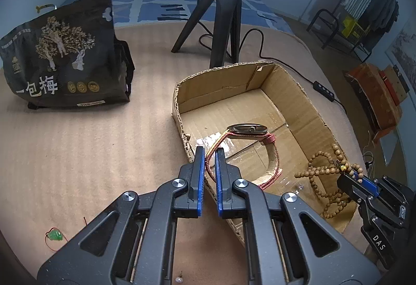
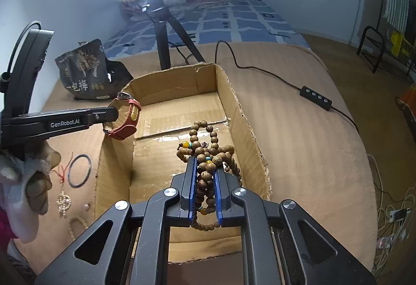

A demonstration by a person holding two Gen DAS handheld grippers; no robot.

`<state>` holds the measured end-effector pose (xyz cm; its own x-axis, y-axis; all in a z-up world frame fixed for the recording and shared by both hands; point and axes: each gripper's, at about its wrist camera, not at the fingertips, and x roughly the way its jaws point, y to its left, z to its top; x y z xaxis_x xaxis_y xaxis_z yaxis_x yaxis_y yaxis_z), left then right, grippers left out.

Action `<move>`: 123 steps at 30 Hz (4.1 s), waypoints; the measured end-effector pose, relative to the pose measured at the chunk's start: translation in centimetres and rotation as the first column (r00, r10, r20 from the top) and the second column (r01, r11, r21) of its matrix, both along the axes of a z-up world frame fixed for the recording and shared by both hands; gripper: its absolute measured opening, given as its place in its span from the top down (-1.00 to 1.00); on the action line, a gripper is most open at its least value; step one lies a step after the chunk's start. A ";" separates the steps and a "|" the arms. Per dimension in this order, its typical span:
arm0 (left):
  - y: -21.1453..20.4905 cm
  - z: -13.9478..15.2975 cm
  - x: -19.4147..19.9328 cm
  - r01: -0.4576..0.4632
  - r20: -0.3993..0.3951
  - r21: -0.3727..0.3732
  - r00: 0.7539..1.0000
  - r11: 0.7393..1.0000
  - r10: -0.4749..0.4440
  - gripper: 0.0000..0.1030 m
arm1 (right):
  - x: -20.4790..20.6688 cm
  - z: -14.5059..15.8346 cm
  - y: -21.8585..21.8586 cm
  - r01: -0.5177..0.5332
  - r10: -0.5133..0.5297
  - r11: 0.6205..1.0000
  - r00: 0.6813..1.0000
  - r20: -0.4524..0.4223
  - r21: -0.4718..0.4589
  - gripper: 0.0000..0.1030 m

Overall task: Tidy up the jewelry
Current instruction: 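Lift and carry the bead necklace with right tool while left tool carries the watch over the box, then open right tool to drop the necklace while left tool releases the watch into the box, then move left tool to the pearl necklace while right tool approaches the pale bead bracelet, then close left tool on the pearl necklace while right tool grasps the pale bead bracelet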

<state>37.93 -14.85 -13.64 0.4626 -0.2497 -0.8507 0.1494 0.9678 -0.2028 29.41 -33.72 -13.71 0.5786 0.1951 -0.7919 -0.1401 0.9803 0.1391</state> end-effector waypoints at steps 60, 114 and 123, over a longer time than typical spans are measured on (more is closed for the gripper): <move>17.6 3.2 -17.1 -0.115 0.005 -0.036 0.993 0.993 0.115 0.50 | -12.7 2.5 12.8 -0.283 0.283 0.959 0.959 -0.016 -0.022 -0.12; 11.1 -6.2 -14.8 0.045 -0.169 0.042 0.985 0.998 -0.037 0.11 | -9.2 -5.5 16.8 -0.254 0.235 0.966 0.945 -0.229 -0.054 0.09; 11.2 -6.6 -14.8 0.048 -0.138 0.105 0.990 0.993 -0.033 0.66 | -9.0 -6.0 17.2 -0.260 0.238 0.963 0.943 -0.232 -0.072 0.10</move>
<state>23.14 -3.65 -20.27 0.3327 -0.1691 -0.9277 0.1670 0.9788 -0.1186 20.43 -16.49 -19.75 0.3315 0.2237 -0.9165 -0.3587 0.9284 0.0969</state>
